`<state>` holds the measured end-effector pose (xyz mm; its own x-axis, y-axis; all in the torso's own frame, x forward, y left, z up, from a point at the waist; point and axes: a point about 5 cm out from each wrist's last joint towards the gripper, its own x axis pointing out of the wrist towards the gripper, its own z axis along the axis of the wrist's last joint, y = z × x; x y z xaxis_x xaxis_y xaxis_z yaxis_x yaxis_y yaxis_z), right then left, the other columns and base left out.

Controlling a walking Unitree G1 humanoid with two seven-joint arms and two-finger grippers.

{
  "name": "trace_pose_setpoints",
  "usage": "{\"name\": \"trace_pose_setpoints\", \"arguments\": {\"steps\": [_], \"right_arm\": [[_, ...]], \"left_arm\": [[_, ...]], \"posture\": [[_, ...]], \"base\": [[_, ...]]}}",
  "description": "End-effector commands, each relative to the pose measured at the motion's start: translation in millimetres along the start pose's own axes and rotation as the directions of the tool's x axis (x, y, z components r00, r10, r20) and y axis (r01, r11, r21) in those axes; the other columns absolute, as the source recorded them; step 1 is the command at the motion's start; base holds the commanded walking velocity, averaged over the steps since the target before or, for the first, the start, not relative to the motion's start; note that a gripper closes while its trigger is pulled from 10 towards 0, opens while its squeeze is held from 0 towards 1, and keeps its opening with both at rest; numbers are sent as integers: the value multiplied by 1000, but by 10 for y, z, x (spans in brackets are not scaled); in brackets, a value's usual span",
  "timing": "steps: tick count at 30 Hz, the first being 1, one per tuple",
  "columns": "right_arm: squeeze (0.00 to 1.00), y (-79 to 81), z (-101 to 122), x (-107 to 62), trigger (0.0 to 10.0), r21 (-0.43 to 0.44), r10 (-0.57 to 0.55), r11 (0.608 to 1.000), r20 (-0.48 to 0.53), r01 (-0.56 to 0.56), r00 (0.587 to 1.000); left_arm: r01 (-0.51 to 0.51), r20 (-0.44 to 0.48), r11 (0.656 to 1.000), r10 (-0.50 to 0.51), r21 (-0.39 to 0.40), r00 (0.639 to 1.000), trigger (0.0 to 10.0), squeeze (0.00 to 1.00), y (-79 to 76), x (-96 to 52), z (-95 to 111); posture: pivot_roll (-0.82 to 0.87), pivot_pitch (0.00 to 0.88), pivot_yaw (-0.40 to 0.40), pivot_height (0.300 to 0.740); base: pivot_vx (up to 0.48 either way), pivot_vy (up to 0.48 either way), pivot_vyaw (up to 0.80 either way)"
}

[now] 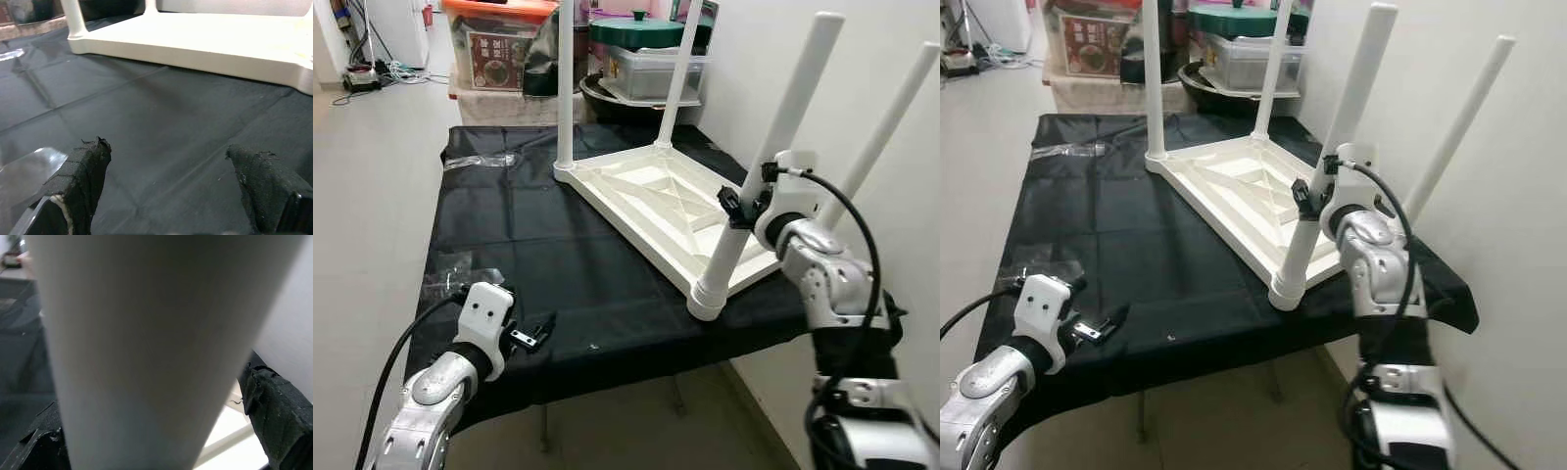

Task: Building children table

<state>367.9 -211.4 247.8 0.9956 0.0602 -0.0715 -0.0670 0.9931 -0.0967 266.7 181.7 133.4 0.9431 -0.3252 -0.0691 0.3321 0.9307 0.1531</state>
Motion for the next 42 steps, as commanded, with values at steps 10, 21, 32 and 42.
{"name": "trace_pose_setpoints", "arguments": {"steps": [10, 21, 32, 42], "right_arm": [[0, -241, 26, 28, 10000, 5, 322, 947, -23, -322, 946], [0, -496, -76, 68, 0, 87, 389, 918, 1, -387, 921], [0, -668, -358, 160, 0, 149, -176, 970, -128, 194, 976], [0, 531, -577, 45, 0, 390, -404, 789, -251, 474, 880]], "left_arm": [[17, -5, 1000, -17, -5, 1000, 10000, 0, -42, 26, -23], [12, -5, 1000, -12, -1, 1000, 10000, 0, -22, 16, -25], [13, -12, 1000, -13, 7, 1000, 10000, 0, 9, -8, -25], [25, -15, 1000, -25, 2, 1000, 10000, 0, -41, -1, -27]], "posture": [[72, 0, -139, 740], [87, 0, -151, 740], [92, 0, -145, 740], [107, 0, -137, 740]], "base": [[0, 0, 0], [0, 0, 0], [0, 0, 0], [0, 0, 0]]}}
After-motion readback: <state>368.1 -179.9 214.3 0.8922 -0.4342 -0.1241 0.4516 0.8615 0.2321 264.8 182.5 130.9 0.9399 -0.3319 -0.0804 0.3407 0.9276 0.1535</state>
